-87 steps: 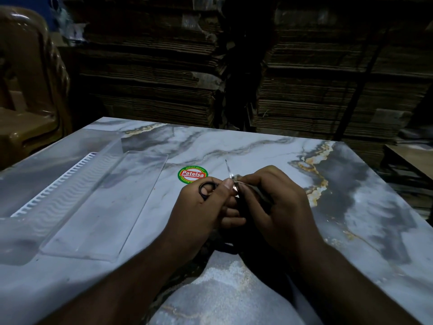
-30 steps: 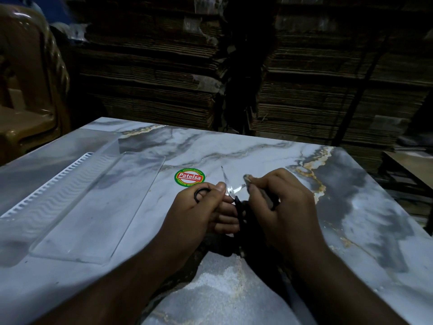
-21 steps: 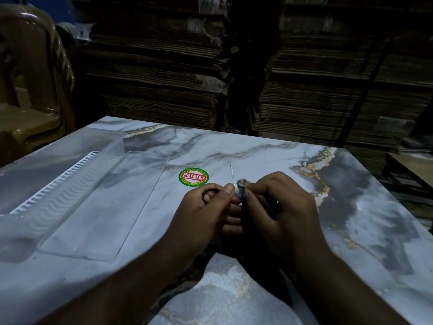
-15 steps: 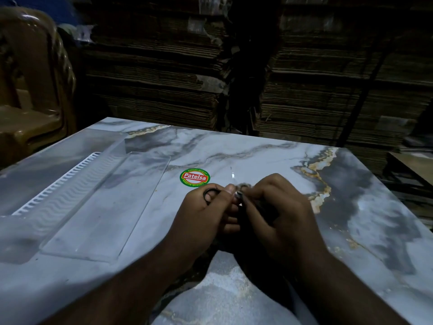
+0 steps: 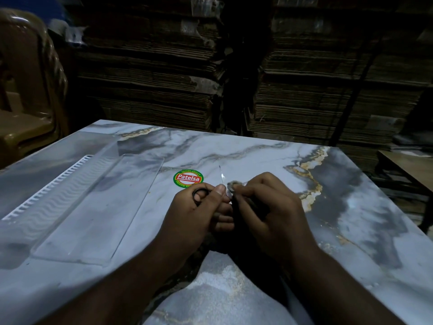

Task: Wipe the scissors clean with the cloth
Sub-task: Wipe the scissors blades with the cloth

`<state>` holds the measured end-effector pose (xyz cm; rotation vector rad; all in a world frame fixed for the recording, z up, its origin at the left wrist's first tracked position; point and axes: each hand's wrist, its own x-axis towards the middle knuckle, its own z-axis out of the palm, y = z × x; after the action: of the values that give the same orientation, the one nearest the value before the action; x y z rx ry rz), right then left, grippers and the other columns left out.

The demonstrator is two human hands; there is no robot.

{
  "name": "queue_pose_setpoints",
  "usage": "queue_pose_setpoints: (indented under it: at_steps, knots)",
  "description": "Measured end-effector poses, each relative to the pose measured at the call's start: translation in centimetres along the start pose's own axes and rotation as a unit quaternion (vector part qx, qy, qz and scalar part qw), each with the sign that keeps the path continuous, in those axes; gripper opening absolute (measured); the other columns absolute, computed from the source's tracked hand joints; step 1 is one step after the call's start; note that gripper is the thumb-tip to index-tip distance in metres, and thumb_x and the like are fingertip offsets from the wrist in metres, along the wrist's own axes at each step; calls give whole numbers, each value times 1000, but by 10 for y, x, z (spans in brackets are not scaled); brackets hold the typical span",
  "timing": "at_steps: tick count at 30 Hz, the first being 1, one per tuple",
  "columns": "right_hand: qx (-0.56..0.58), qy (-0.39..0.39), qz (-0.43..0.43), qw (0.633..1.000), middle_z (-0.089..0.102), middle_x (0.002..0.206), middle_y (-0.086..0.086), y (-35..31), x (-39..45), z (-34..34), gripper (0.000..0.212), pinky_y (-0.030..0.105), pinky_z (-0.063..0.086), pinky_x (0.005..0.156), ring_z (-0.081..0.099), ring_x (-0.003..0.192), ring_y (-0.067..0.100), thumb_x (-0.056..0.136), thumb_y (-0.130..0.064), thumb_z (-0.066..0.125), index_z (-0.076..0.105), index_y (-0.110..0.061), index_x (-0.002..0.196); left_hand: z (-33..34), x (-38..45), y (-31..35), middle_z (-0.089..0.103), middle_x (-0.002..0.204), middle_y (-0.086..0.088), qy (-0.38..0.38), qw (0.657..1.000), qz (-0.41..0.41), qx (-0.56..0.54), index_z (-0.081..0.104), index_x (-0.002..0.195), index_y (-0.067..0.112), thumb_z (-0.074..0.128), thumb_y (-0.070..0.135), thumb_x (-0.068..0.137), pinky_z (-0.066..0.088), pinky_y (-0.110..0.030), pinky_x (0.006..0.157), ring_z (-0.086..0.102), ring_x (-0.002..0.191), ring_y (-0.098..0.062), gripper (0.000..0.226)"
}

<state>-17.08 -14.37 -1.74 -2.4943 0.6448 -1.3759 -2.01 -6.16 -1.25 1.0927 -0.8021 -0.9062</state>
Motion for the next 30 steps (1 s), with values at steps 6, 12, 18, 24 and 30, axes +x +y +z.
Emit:
queue_pose_setpoints:
  at_steps: [6,12,18,24,30]
  knots:
    - [-27,15,21,999,60,88,0,8,3,-3,2,24,46,71,59,81,10,96,-7,74,75,-8,94,0,1,0,70,65,-17,-5,1000,-11,-4,63,94,-15,61,12,102,62,-32,53,70,55,-27,28]
    - [9,-24,-20,999,60,90,2,0,-2,-2,12,27,49,70,62,83,15,100,-14,70,76,-5,96,3,-1,1,66,66,-20,4,1000,-21,-23,66,83,-5,62,14,102,58,-29,50,65,53,-26,27]
    - [-40,11,61,997,57,88,-6,11,3,-11,5,17,39,72,56,86,2,96,-11,73,72,-14,92,2,-1,3,70,66,-21,-6,999,-30,-12,68,86,-7,61,17,103,61,-31,51,72,56,-30,30]
    - [-15,2,9,1000,61,91,-3,-4,2,-6,9,23,48,72,60,85,7,96,-19,70,76,-13,99,-2,3,-1,69,73,-20,-22,1000,-20,8,70,93,-8,60,21,103,62,-38,63,69,66,-31,32]
    - [7,-3,48,999,71,97,-7,-3,-1,3,17,23,53,79,67,92,5,89,-22,83,77,-18,104,-3,4,-4,68,69,-14,-5,998,3,58,69,87,-3,62,26,102,59,-33,57,68,59,-20,34]
